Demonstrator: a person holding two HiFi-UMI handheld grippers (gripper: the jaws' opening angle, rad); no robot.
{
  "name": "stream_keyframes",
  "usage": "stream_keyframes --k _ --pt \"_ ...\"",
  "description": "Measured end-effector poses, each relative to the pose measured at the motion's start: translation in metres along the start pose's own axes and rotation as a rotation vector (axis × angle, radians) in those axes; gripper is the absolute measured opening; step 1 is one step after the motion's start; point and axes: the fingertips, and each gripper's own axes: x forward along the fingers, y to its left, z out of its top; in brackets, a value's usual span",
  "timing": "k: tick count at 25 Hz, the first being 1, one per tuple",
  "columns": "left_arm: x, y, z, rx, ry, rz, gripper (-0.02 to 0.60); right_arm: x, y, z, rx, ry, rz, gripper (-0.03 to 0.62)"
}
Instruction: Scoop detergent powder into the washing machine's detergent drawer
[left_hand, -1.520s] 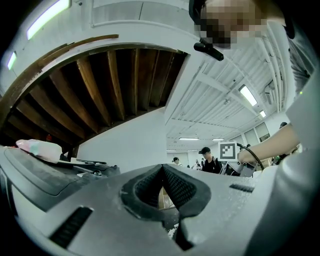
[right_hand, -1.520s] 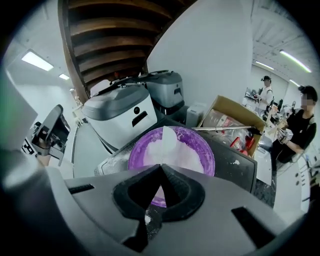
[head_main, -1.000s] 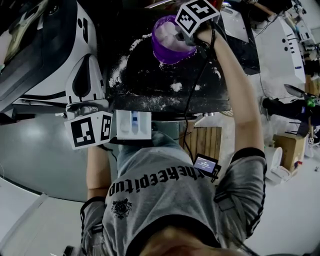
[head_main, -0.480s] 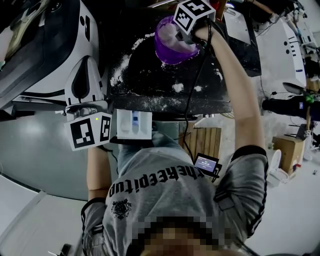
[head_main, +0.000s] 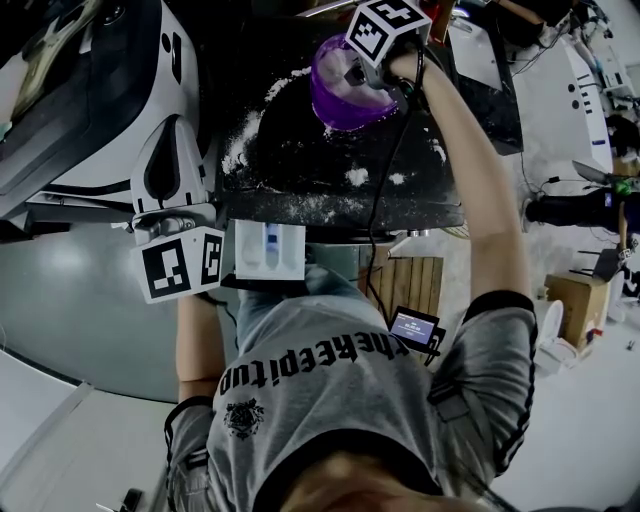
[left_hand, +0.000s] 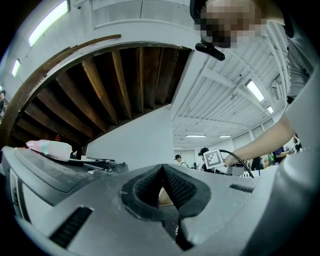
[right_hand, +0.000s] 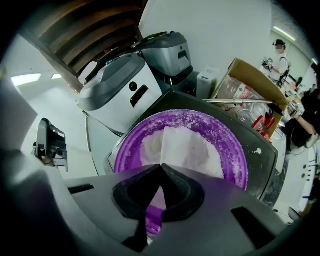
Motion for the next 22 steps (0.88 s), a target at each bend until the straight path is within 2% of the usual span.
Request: stream_keyframes --k 5,11,15,22 --pt "0.0 0.001 0.001 0.0 -0.001 0.002 0.003 -0.003 0.001 0.0 0.023 -0.02 0.033 0.005" --pt "0.001 -0.002 0.004 -0.002 -0.01 -0.007 0.003 -0.012 0.008 0.001 0.077 -0.087 0.13 0.005" --pt "0.003 -0.007 0.005 -0.003 -0.016 -0.021 0.003 -0.015 0.007 0.0 0.093 -0.127 0.157 0.005" --pt "0.005 -0.014 0.01 -0.006 -0.029 -0.038 0.003 -0.031 0.015 -0.008 0.178 -0.26 0.257 0.005"
